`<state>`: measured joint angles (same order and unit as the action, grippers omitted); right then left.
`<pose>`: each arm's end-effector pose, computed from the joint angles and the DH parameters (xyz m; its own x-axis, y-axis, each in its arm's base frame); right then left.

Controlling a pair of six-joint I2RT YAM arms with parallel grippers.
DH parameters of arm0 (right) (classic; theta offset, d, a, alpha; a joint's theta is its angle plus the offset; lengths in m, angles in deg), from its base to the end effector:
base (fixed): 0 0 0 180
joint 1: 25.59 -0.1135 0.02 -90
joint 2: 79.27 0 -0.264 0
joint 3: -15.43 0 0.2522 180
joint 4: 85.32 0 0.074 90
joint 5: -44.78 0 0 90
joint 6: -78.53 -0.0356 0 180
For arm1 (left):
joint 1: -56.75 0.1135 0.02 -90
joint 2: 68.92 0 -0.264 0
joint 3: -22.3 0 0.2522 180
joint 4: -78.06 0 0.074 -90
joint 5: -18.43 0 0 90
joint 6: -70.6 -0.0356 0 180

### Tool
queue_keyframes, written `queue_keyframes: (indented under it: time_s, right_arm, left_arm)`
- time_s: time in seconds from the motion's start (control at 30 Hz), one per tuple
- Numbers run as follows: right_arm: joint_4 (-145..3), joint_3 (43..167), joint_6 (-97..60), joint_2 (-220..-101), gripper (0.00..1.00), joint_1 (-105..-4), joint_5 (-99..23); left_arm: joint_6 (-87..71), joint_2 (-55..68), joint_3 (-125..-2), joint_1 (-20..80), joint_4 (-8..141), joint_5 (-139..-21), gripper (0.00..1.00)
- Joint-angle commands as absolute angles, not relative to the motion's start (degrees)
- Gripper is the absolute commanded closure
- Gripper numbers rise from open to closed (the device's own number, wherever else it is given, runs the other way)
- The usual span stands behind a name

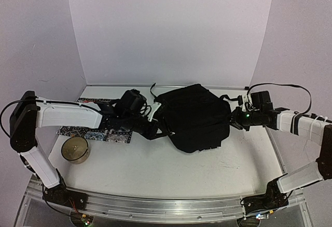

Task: Pack the student bag
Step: Zip the largest pocket of the bag in the student bag, then hold the largest pocket of the student bag.

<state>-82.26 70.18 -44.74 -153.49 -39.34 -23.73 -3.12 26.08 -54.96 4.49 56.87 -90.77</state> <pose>0.2737 0.0804 0.2424 -0.6128 0.3756 -0.6953 -0.2555 0.7384 0.6241 0.2153 -0.2973 0.2320 -0.6224 0.3717 -0.6888 0.7594 0.5000 -0.4164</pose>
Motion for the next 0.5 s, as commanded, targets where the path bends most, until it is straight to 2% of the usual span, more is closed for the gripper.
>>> queue_keyframes:
  time_s: [0.0, 0.1, 0.23, 0.47]
  right_arm:
    - [-82.9, 73.8, -32.9, -149.8, 0.73, -38.9, -30.2]
    - [-80.4, 73.2, -29.3, -145.0, 0.56, -42.5, -33.4]
    - [-77.5, 72.7, -23.7, -138.8, 0.41, -49.3, -36.0]
    - [-77.7, 74.5, -11.2, -141.8, 0.29, -63.9, -35.8]
  left_arm:
    - [-4.2, 27.3, -61.3, 6.0, 51.3, -93.9, 1.0]
    - [-4.4, 28.7, -64.0, 5.9, 51.4, -96.1, 1.0]
    - [-4.4, 29.9, -67.0, 5.7, 51.4, -98.5, 1.0]
    - [-4.4, 30.4, -70.0, 5.0, 51.4, -100.4, 1.0]
